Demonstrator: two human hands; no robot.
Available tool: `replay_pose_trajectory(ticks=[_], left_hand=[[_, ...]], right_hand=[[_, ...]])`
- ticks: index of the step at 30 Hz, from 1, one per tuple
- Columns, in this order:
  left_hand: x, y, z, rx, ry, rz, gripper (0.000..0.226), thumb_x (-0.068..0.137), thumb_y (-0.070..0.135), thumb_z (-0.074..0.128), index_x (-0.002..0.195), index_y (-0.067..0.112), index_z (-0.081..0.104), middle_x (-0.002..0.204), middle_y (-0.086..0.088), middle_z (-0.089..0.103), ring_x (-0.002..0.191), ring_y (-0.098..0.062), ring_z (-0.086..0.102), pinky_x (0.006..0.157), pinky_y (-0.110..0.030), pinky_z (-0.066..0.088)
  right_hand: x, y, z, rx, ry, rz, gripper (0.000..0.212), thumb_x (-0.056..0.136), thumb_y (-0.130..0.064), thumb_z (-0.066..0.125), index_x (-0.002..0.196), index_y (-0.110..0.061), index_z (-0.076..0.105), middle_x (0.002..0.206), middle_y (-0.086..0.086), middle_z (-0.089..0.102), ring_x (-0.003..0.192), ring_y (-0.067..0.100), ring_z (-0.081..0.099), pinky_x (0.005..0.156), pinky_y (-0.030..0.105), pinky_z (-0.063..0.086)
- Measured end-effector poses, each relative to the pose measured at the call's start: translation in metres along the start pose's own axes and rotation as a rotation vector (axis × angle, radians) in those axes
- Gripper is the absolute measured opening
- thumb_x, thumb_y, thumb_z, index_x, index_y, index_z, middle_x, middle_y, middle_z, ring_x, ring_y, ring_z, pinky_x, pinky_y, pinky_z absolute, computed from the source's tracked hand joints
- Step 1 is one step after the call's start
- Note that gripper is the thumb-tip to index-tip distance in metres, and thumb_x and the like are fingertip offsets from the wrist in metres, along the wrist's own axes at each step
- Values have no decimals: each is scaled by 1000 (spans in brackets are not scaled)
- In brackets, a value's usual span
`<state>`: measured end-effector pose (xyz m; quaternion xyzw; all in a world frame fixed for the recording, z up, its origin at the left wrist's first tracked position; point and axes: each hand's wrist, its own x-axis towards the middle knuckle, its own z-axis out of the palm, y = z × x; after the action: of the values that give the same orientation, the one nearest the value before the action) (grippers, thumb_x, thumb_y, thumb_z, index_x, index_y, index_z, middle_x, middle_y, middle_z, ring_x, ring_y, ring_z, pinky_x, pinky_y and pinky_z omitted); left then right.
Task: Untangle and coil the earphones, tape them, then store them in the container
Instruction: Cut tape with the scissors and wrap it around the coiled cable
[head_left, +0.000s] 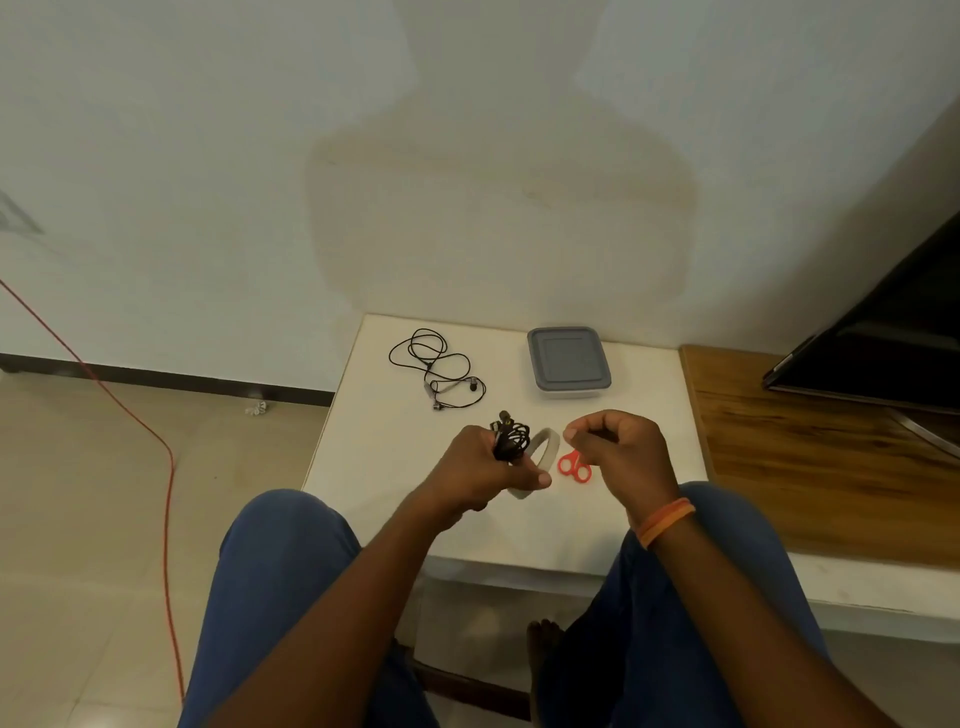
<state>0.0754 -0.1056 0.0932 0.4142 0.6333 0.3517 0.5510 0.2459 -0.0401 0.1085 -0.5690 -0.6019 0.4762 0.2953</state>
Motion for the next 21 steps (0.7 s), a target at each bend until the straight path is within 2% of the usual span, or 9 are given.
replay_pose_trajectory(ticks=[2,4,7,10,13,16,18,21], left_hand=[[0,-4,-9,55,-92,-82,13,73,15,85,75,7,75,56,5,58,42,-6,34,40,-20,27],[1,-10,-17,100,-163,-126,14,71,16,87,76,8,76,61,0,53,45,-8,30,43,-23,25],[4,-18,-26,113,-177,-136,20,70,17,88,81,5,76,70,-9,46,47,-10,28,45,-26,24],[9,-24,-30,123,-154,-137,19,70,15,88,81,5,76,62,-2,47,46,-9,29,43,-23,25],[12,-28,-31,174,-189,-112,14,70,16,88,78,12,77,61,1,46,49,-10,31,43,-22,27],[16,-32,-34,251,-219,-102,16,70,14,88,81,9,76,62,4,48,49,-10,33,43,-19,29],[18,-37,-36,307,-204,-111,21,70,14,87,87,7,76,71,2,58,51,-7,39,44,-14,32],[23,-46,-37,338,-162,-101,23,69,20,89,88,12,78,94,-17,67,61,-13,44,49,-16,35]], right_hand=[[8,4,-8,121,-3,103,13,87,-6,65,80,-16,69,87,6,70,86,24,67,75,31,57],[16,8,-17,211,4,204,8,86,-4,65,85,-10,70,94,12,70,92,31,68,80,37,57],[18,8,-22,328,-27,337,12,86,-2,65,97,1,68,99,21,70,90,33,70,75,33,59],[17,7,-21,395,-72,376,12,88,-1,63,98,5,66,95,24,71,85,33,72,68,31,60],[18,6,-20,397,-90,378,14,88,-1,63,100,5,66,95,23,71,84,33,72,70,32,61],[20,7,-22,411,-75,373,14,87,0,63,99,6,66,94,24,71,83,33,72,70,32,61],[22,8,-23,396,-71,368,15,87,-1,63,100,7,66,95,24,71,84,34,72,72,34,60],[22,6,-23,320,-108,344,13,87,-3,64,98,5,66,95,23,71,85,33,72,71,32,60]])
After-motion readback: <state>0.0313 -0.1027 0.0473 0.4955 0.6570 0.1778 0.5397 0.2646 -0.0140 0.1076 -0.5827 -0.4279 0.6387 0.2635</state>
